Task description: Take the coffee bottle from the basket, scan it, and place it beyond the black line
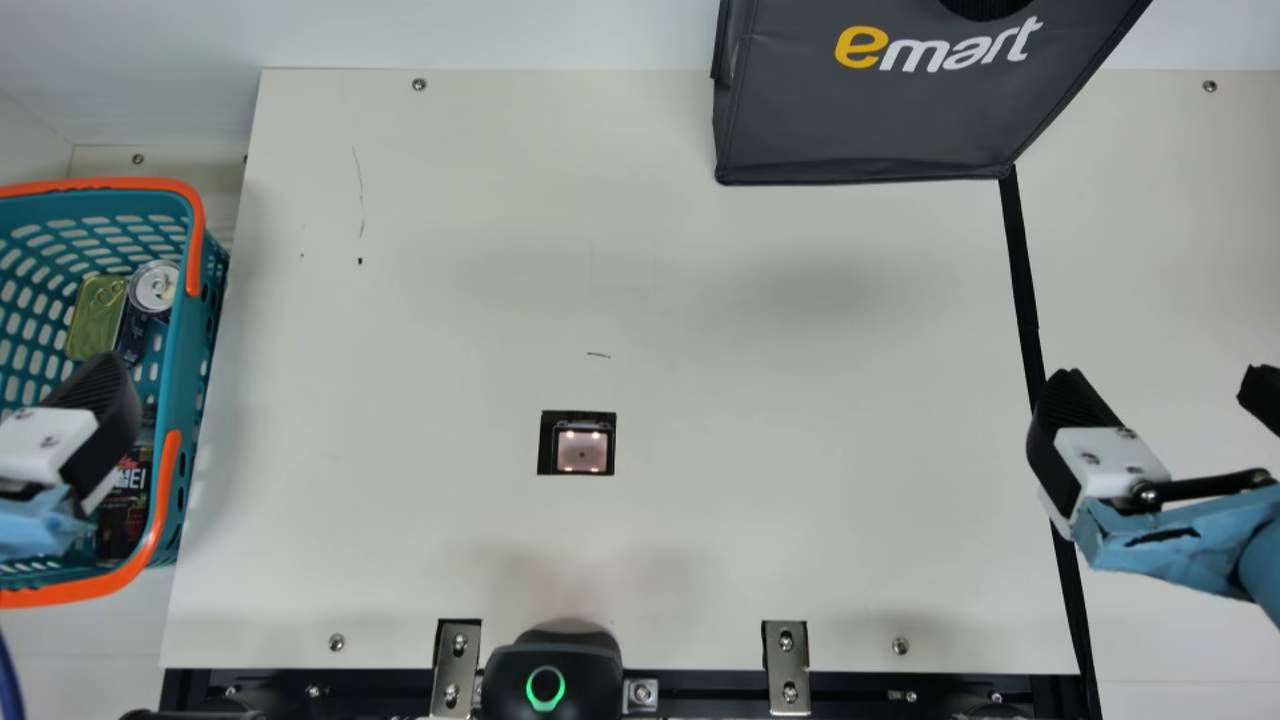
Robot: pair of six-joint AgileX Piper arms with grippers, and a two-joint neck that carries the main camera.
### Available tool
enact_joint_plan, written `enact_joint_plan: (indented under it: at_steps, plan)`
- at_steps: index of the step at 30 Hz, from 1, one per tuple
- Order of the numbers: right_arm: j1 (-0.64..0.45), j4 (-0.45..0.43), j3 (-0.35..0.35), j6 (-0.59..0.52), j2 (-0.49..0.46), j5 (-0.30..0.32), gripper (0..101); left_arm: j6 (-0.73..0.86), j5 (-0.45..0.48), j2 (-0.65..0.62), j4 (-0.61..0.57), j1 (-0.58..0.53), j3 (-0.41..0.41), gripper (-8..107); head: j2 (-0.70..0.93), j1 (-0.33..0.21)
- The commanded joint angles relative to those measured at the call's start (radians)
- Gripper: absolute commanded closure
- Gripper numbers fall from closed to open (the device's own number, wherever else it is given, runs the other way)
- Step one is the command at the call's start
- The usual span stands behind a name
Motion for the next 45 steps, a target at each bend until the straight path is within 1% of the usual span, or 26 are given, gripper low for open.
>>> enact_joint_plan:
  at_steps: [1, 15, 45]
  plan:
    - [0.000, 0.000, 0.000, 0.000, 0.000, 0.000, 10, 0.000, 0.000, 0.000, 0.000, 0.000, 0.000, 9, 0.027, -0.026]
    - [0.000, 0.000, 0.000, 0.000, 0.000, 0.001, 10, 0.000, 0.000, 0.000, 0.000, 0.000, 0.000, 9, 0.352, -0.026]
    - [0.000, 0.000, 0.000, 0.000, 0.000, 0.000, 10, 0.000, 0.000, 0.000, 0.000, 0.000, 0.000, 9, 0.352, -0.026]
